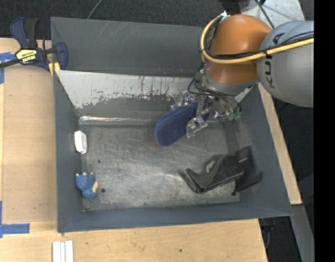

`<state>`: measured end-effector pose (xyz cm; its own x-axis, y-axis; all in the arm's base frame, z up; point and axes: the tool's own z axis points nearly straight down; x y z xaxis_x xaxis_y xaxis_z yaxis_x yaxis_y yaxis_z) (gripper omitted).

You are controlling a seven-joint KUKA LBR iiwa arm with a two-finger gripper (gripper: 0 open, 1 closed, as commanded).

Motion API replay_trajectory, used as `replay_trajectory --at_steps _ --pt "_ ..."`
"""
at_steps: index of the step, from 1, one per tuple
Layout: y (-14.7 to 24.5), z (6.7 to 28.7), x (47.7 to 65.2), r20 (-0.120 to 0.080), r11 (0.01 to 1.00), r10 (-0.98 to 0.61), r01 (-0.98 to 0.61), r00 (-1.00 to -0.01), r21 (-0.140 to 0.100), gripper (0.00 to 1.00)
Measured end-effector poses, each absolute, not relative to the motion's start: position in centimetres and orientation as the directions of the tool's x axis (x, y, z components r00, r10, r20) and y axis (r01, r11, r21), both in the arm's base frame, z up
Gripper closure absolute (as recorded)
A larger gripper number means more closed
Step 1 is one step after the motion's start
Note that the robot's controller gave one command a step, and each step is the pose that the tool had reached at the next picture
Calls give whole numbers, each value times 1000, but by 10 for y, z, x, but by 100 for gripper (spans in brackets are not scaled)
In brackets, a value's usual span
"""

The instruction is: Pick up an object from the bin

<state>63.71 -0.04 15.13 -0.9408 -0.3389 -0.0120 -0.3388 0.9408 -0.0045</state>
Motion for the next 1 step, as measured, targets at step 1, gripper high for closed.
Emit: replay_trajectory --at_steps 1 --pt "0 160 638 -6 941 -338 -338 -941 -2 100"
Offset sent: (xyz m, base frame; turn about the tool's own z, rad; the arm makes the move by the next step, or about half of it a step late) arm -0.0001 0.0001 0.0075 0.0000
